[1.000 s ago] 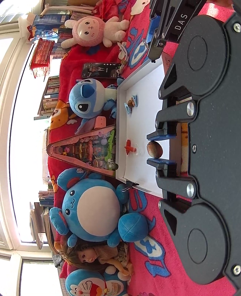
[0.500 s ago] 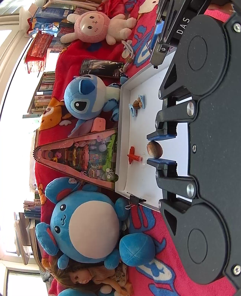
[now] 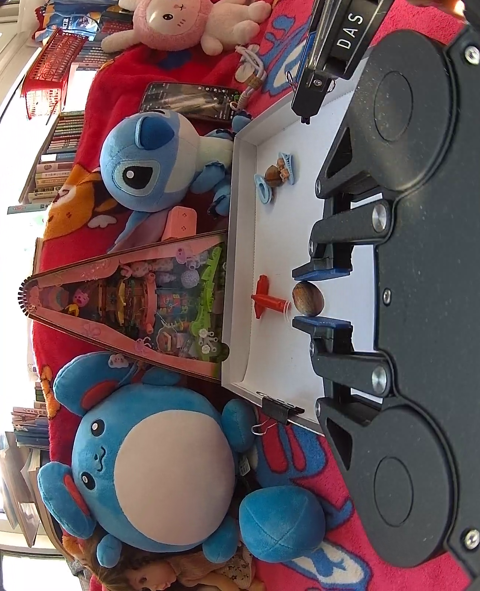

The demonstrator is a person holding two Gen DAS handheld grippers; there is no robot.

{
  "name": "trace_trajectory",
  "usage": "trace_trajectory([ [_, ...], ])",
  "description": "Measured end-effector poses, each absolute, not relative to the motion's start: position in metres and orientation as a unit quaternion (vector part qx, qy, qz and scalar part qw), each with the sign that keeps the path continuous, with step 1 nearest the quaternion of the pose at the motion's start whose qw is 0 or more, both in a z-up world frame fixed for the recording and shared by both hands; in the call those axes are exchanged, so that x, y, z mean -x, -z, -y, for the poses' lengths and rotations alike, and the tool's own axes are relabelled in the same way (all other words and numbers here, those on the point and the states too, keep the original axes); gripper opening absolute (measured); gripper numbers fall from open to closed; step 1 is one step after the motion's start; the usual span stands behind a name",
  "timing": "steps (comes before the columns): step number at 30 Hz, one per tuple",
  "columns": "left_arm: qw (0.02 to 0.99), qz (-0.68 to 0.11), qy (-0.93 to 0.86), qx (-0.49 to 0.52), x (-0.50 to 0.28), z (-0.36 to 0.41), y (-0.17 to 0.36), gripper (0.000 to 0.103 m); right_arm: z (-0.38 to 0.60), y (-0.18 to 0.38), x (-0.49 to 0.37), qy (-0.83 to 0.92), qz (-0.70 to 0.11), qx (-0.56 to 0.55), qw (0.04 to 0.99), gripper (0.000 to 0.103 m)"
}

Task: Organize rigid objects
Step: 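Carry the nut with the left tool while the right tool carries the binder clip over the box, then lower and open the left tool to drop the nut while the right tool releases the binder clip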

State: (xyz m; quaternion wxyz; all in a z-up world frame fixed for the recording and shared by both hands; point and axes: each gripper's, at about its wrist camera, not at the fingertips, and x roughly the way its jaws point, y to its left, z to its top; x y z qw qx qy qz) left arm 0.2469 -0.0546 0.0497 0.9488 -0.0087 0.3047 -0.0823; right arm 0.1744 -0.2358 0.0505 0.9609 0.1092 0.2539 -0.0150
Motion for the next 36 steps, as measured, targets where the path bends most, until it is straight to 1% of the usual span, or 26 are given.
trace_trajectory([
  [11,0.944,-0.322,0.073,-0.002,-0.264,0.058,-0.038,0.019,0.244,-0.037,-0.205,0.018,-0.283,-0.117,0.952,0.036],
  [19,0.937,-0.344,0.064,0.004,-0.274,0.058,-0.029,0.019,0.244,-0.032,-0.216,0.016,-0.290,-0.115,0.950,0.036],
  [36,0.932,-0.356,0.059,0.005,-0.284,0.060,-0.020,0.019,0.233,-0.015,-0.232,0.026,-0.307,-0.099,0.946,0.036],
])
